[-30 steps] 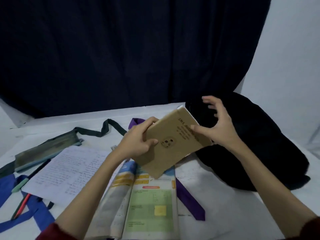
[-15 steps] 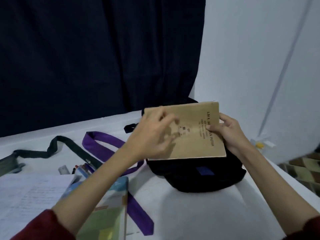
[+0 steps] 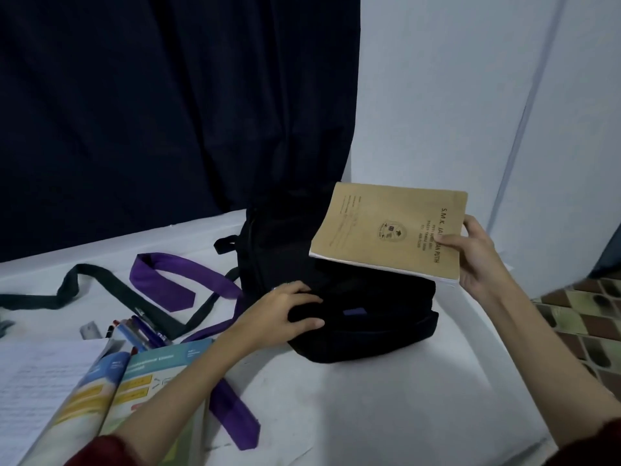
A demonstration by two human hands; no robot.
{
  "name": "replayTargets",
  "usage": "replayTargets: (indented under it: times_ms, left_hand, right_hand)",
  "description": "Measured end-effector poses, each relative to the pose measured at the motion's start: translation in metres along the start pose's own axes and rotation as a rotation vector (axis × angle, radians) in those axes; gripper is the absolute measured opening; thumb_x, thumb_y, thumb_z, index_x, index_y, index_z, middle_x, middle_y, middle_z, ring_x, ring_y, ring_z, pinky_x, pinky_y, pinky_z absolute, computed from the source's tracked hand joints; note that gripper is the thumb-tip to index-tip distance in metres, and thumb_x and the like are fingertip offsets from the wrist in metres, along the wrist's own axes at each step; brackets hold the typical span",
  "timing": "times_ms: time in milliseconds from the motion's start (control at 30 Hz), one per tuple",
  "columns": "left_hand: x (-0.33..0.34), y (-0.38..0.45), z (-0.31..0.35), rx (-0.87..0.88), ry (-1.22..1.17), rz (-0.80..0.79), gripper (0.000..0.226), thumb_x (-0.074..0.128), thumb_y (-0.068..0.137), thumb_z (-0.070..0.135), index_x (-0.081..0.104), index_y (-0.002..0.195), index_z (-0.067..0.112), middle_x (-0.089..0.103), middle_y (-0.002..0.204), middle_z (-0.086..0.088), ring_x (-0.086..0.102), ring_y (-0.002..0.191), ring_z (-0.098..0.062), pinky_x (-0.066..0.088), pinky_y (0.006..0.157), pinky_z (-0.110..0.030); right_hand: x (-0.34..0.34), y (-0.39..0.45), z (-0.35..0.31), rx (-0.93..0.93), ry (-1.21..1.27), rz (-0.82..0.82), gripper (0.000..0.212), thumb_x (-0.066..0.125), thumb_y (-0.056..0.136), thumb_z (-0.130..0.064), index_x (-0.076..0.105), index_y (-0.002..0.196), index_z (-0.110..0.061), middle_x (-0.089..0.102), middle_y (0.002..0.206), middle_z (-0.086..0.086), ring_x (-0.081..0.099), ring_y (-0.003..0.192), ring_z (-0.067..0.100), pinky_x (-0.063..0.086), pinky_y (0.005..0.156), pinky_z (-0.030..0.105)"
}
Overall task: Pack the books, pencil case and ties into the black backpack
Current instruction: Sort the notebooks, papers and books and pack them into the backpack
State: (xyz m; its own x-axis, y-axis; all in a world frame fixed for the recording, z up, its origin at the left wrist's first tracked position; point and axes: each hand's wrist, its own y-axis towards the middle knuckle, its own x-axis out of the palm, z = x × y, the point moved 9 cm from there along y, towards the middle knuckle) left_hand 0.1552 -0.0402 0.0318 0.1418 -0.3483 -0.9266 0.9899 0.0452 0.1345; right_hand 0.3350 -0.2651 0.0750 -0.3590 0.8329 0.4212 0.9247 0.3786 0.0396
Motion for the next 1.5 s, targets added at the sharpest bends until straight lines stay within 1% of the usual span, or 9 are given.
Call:
replayTargets:
  times_ms: [267, 500, 667, 833, 933, 1033, 1133, 1333, 1500]
  left_hand:
    - [-0.048, 0.009, -0.046, -0.255, -0.55, 0.263, 0.033, 0.075, 0.079, 0.011, 0.068, 0.107, 0.028, 0.065, 0.109, 0.012, 0.058, 0.103, 0.002, 0.042, 0.086, -0.005]
    - [-0.125, 0.028, -0.038, -0.238, -0.864, 0.432, 0.039, 0.07, 0.078, -0.003, 0.067, 0.109, 0.022, 0.069, 0.108, -0.003, 0.066, 0.099, -0.016, 0.053, 0.088, -0.021]
    - [-0.21, 0.053, -0.001, -0.074, -0.432, 0.507, 0.049, 0.068, 0.078, -0.005, 0.063, 0.12, 0.02, 0.061, 0.112, 0.003, 0.059, 0.099, -0.007, 0.046, 0.091, -0.014]
    - [-0.248, 0.092, 0.031, 0.03, 0.102, 0.451, 0.05, 0.062, 0.082, 0.003, 0.057, 0.13, 0.015, 0.053, 0.12, 0.001, 0.051, 0.101, -0.009, 0.04, 0.078, -0.011]
    - [-0.265, 0.108, 0.029, 0.01, 0.142, 0.468, 0.053, 0.059, 0.086, 0.004, 0.049, 0.137, 0.013, 0.049, 0.127, -0.002, 0.05, 0.103, -0.011, 0.039, 0.075, -0.014]
    - [-0.279, 0.116, 0.025, -0.003, 0.129, 0.519, 0.053, 0.058, 0.087, 0.004, 0.048, 0.138, 0.013, 0.048, 0.127, -0.002, 0.05, 0.102, -0.012, 0.041, 0.072, -0.013]
    - [-0.281, 0.121, 0.023, 0.01, 0.148, 0.517, 0.053, 0.058, 0.087, 0.005, 0.048, 0.138, 0.013, 0.048, 0.126, -0.002, 0.049, 0.098, -0.008, 0.04, 0.07, -0.013]
    - [-0.274, 0.119, 0.029, 0.066, 0.191, 0.495, 0.053, 0.057, 0.087, 0.007, 0.047, 0.139, 0.013, 0.049, 0.124, 0.001, 0.047, 0.093, -0.006, 0.037, 0.068, -0.007]
    - [-0.269, 0.116, 0.021, 0.079, 0.153, 0.521, 0.051, 0.058, 0.087, 0.007, 0.049, 0.137, 0.014, 0.05, 0.123, 0.002, 0.047, 0.107, -0.006, 0.034, 0.075, 0.001]
  right_hand:
    - [-0.006, -0.002, -0.01, 0.022, -0.11, -0.097, 0.029, 0.052, 0.084, 0.007, 0.058, 0.094, -0.02, 0.071, 0.08, 0.0, 0.068, 0.063, 0.013, 0.053, 0.049, 0.024]
    - [0.014, 0.0, 0.016, 0.138, -0.211, -0.276, 0.032, 0.056, 0.076, 0.009, 0.065, 0.096, -0.015, 0.071, 0.079, 0.008, 0.068, 0.06, 0.019, 0.054, 0.051, 0.026]
    - [0.022, 0.006, 0.03, 0.189, -0.31, -0.229, 0.028, 0.056, 0.08, 0.008, 0.067, 0.097, -0.012, 0.071, 0.083, 0.015, 0.066, 0.065, 0.026, 0.053, 0.056, 0.031]
    - [0.039, 0.029, 0.045, 0.171, -0.026, 0.046, 0.022, 0.049, 0.08, 0.012, 0.06, 0.088, -0.005, 0.065, 0.085, 0.016, 0.062, 0.07, 0.024, 0.053, 0.053, 0.031]
    - [0.06, 0.044, 0.059, 0.155, 0.15, 0.163, 0.021, 0.049, 0.081, 0.016, 0.054, 0.083, -0.004, 0.062, 0.091, 0.018, 0.06, 0.074, 0.023, 0.056, 0.062, 0.032]
    - [0.088, 0.054, 0.073, 0.137, 0.184, 0.207, 0.019, 0.052, 0.084, 0.015, 0.054, 0.095, -0.001, 0.061, 0.087, 0.013, 0.06, 0.075, 0.02, 0.055, 0.052, 0.024]
    - [0.111, 0.064, 0.094, 0.133, 0.137, 0.281, 0.026, 0.055, 0.085, 0.011, 0.053, 0.104, -0.007, 0.061, 0.087, 0.008, 0.061, 0.08, 0.023, 0.057, 0.068, 0.035]
    - [0.132, 0.068, 0.124, 0.17, -0.04, 0.33, 0.046, 0.057, 0.083, 0.005, 0.043, 0.124, -0.009, 0.061, 0.11, 0.014, 0.062, 0.084, 0.027, 0.055, 0.068, 0.036]
    - [0.133, 0.057, 0.132, 0.238, -0.086, 0.273, 0.037, 0.052, 0.087, 0.007, 0.037, 0.115, -0.012, 0.064, 0.099, 0.023, 0.058, 0.039, 0.022, 0.049, 0.037, 0.025]
